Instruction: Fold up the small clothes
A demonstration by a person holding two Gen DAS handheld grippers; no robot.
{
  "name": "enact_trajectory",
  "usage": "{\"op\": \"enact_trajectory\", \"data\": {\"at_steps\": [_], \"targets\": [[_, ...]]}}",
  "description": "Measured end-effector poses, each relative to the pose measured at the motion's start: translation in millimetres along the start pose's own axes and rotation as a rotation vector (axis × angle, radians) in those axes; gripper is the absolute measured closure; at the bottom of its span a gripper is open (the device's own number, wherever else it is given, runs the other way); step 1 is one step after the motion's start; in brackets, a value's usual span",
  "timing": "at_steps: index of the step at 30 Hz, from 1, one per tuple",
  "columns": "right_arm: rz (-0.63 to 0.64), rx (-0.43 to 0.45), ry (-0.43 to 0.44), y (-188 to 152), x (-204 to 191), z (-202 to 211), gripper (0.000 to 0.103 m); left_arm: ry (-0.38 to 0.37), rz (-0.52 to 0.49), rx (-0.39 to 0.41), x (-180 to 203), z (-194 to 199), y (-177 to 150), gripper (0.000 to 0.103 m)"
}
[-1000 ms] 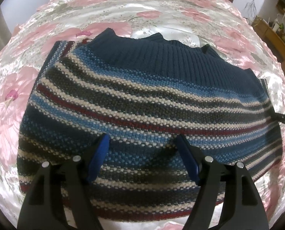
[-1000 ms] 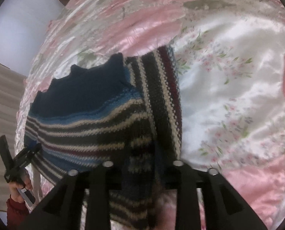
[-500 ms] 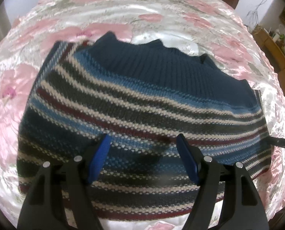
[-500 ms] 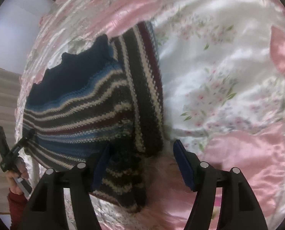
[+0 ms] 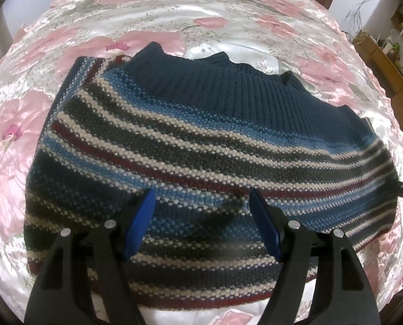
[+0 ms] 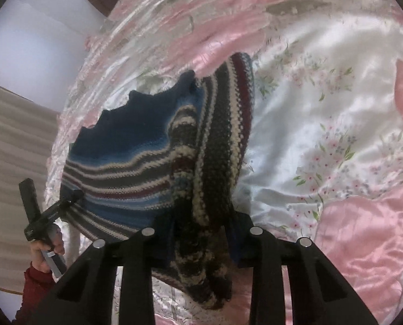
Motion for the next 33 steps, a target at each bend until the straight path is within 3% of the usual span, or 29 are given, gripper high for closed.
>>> {"op": "enact_trajectory", "data": {"at_steps": [3, 12, 21, 29, 33], "targets": [[-0.003, -0.050, -0.085, -1, 5, -22, 0.072, 0.007, -0.005, -0.005, -1, -7, -2, 0.032], [-0.117, -0.075, -0.036, -6, 38, -44, 0.070, -0.031, -0.004, -0.001, -7, -11, -4, 0.031], [-0.126, -0.082, -0.113, -4, 27, -43, 0.070, -0.020, -0.011, -0.005, -3, -12, -2, 0.028], [-0.055, -0.038, -0.112, 7, -40, -10, 0.071, -0.065, -0.005, 0.023, -15, 27, -3, 0.028], [0.027, -0.035, -0.087, 15, -95, -8, 0.071, -0.067, 0.005, 0.042, -29, 42, -4, 0.028]]}}
Point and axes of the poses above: each gripper's, at about its wrist camera, not at the fingertips, and z roughly against the way its jaws point, x to its right, y to its top, the point moved 1 cm from there along -z, roughly the way its jaws point
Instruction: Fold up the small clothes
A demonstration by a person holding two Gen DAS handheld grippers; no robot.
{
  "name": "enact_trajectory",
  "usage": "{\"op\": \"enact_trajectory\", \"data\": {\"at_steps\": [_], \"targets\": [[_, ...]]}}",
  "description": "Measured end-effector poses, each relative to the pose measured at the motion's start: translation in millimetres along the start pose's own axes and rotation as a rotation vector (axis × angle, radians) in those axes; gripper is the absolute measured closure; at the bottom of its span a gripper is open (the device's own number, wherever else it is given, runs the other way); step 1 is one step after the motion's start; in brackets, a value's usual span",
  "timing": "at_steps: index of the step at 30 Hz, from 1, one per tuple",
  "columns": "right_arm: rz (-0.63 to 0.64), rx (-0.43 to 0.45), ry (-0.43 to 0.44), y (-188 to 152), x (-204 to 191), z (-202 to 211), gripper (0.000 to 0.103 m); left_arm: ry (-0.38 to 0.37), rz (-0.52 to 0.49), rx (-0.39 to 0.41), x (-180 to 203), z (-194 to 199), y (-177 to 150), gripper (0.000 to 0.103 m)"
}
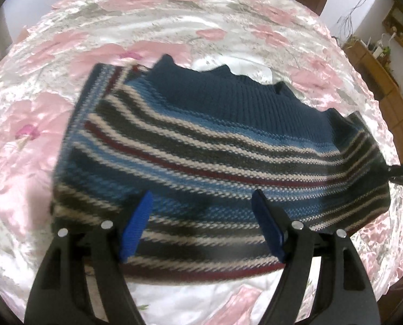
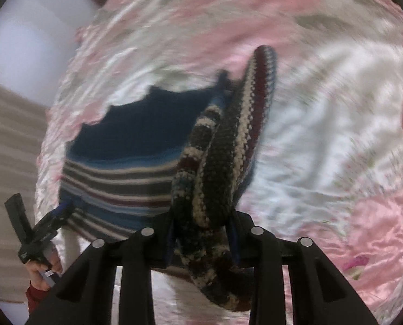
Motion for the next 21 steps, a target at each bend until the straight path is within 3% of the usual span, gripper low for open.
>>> {"op": "enact_trajectory", "data": {"at_steps": [7, 17, 19, 21], "targets": [[0.133, -0.025, 0.012, 4, -82, -21, 0.071, -0.008, 0.014, 0.014, -17, 11, -1, 0.028], [0.246, -0.120, -0.039, -11, -146, -87, 0.071, -0.023, 0.041, 0.008, -28, 8, -6, 0.028], [0.263, -0.124, -0.070, -14, -148, -97, 0.068, -0.025, 0.043, 0.007, -28, 8, -7, 0.028], [0.279, -0.128, -0.071, -17, -153, -104, 0.055, -0.025, 0.041, 0.007, -26, 9, -8, 0.028]]}}
Point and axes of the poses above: each gripper's, at about its wrist camera, not at the fingertips, and z roughly against the way its jaws point, x to its right, y to its top, the point moved 1 cm from there along -z, roughly the way its jaws point
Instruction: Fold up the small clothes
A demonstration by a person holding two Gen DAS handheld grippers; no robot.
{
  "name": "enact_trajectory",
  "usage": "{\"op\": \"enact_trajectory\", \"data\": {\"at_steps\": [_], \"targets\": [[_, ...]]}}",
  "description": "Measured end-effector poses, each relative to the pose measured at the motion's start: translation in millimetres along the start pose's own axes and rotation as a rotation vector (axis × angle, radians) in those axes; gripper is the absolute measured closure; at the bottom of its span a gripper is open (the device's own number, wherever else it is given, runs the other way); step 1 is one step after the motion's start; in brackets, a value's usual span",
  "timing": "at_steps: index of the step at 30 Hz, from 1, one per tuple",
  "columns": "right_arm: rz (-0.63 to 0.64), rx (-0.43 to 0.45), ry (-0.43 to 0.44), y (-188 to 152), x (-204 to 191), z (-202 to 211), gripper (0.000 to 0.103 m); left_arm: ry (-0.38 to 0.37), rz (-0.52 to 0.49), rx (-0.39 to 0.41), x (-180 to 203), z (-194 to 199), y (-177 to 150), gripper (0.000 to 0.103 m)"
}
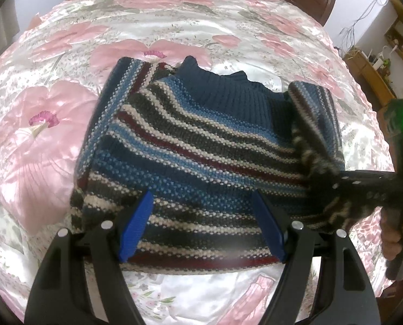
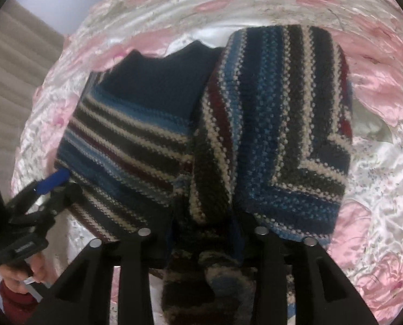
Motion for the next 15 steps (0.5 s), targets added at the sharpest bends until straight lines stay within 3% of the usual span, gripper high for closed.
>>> {"op": "enact_trajectory", "data": {"at_steps": [2, 8, 12, 15], "targets": [[0.007, -0.003, 0.047, -1, -5, 1, 0.044, -0.004, 0.001, 0.000, 2, 1, 1, 0.028], [-0.045, 0.064, 0.229, -15, 17, 61, 0.043, -0.103, 0.034, -0.011, 21, 7, 10, 0.028], [-0.071, 0.144, 0.143, -32, 59, 101, 0.042, -0.183, 0.036, -0.041, 52, -2, 16, 0.021], [-0.131, 0.146, 0.104, -52, 102, 107, 0.040, -0.222, 0.036, -0.078, 80, -22, 20, 0.021]]}}
Point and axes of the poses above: each gripper's, at about its wrist camera, not at the fingertips, and z roughly against the way its jaws point, x to its right, y to its top, the point moved 1 cm from there along -z, roughly the way its jaws point
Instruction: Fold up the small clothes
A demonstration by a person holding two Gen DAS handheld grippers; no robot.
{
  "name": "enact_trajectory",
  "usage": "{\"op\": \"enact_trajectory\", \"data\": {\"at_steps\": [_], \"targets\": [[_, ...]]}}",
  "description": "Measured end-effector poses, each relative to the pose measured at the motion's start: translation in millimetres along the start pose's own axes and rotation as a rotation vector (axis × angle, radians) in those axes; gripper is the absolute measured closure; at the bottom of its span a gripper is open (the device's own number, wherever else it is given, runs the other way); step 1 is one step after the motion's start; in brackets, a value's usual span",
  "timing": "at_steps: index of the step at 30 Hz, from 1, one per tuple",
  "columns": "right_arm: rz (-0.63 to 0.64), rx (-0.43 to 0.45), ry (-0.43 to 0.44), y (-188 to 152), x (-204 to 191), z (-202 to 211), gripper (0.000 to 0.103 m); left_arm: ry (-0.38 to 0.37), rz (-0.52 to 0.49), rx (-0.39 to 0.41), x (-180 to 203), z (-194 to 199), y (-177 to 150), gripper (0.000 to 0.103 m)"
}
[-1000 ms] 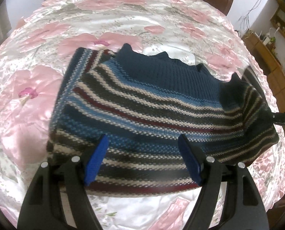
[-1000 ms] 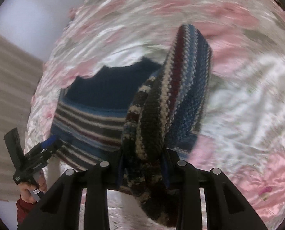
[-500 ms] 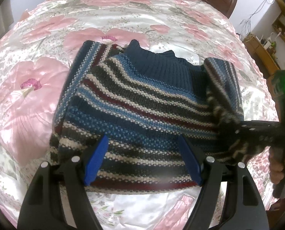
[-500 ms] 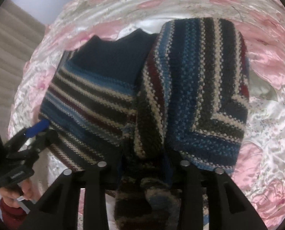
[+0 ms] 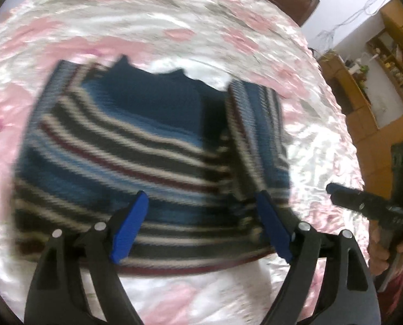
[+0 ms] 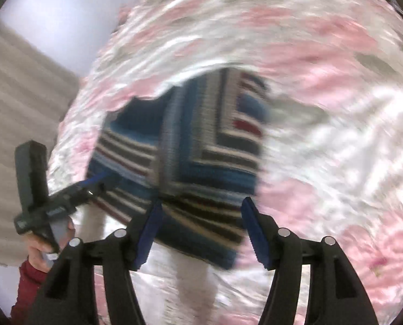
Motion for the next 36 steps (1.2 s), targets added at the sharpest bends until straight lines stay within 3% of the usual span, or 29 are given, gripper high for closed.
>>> {"op": "enact_trajectory", "data": {"at_steps": [7, 11, 14, 16, 17, 19, 27, 32, 36], "targets": [[-0.064, -0.006, 0.006, -30, 62, 2, 0.040, -0.071, 0.097, -0.084, 24, -61, 11, 0.021], [-0.068, -0.010, -0.004, -41, 79, -6, 0.040, -0.041, 0.096, -0.114, 37, -82, 12, 0.021], [-0.084, -0.014, -0.001, -44, 84, -14, 0.040, 0.018, 0.070, -0.118, 43, -90, 13, 0.036], [-0.101, -0.025, 0.012, -48, 91, -20, 0.040, 0.021, 0.056, -0.112, 44, -90, 13, 0.059], [-0.103, -0.029, 0.011, -50, 91, -23, 0.040, 0.006, 0.059, -0.109, 45, -88, 13, 0.064], [-0.107, -0.038, 0.004, -52, 93, -29, 0.040, -0.007, 0.061, -0.086, 47, -82, 13, 0.072], [-0.122, -0.049, 0.010, -56, 90, -37, 0.040, -0.050, 0.019, 0.074, 50, -20, 22, 0.077], [-0.097, -0.049, -0.002, -52, 77, -41, 0.040, -0.015, 0.011, 0.148, 25, 35, 40, 0.077], [-0.064, -0.058, 0.015, -47, 57, -50, 0.040, 0.065, 0.024, 0.190, -12, 74, 53, 0.077]]}}
Point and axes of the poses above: each gripper's, at about its wrist camera, not at the fingertips, and z roughly against the way its jaws point, x to its right, y to its top, the point moved 1 cm from there along -z, roughly the way its jaws point
